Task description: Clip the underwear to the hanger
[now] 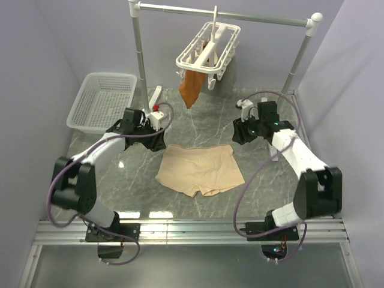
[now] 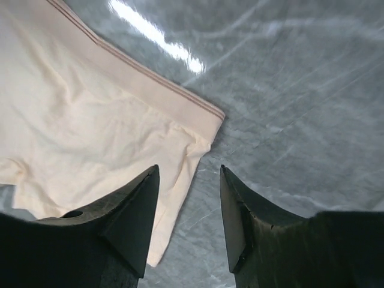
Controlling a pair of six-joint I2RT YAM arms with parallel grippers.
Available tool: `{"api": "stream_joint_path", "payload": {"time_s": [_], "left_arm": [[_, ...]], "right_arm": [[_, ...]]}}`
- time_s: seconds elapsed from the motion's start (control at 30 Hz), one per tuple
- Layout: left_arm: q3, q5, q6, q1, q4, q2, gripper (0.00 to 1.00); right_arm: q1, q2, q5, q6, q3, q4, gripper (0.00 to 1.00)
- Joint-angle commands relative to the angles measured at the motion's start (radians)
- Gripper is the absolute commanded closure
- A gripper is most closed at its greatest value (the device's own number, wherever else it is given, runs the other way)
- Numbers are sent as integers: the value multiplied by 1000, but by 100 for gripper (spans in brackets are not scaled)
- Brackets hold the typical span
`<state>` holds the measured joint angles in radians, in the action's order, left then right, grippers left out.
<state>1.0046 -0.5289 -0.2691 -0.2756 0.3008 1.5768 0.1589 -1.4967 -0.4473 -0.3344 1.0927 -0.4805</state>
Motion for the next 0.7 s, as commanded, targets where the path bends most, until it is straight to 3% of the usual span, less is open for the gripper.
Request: {"api": "stream_joint_path", "payload": {"time_s": [0.0, 0.07, 0.3, 0.5, 0.67], "left_arm": [[32, -80, 62, 4, -73, -182, 50], [40, -45, 108, -4, -121, -246, 42], [198, 49, 263, -5, -264, -293, 39], [360, -12, 347, -20, -338, -225, 38], [382, -27, 347, -62, -411, -225, 37]], "right_arm": [[-25, 179, -83, 75, 24, 101, 47], [-32, 217, -99, 107, 42, 115, 44], [-50, 326, -166, 218, 122, 175, 43], [-52, 343, -267, 380, 229, 259, 42], [-51, 354, -324, 478, 289, 338, 42]]}}
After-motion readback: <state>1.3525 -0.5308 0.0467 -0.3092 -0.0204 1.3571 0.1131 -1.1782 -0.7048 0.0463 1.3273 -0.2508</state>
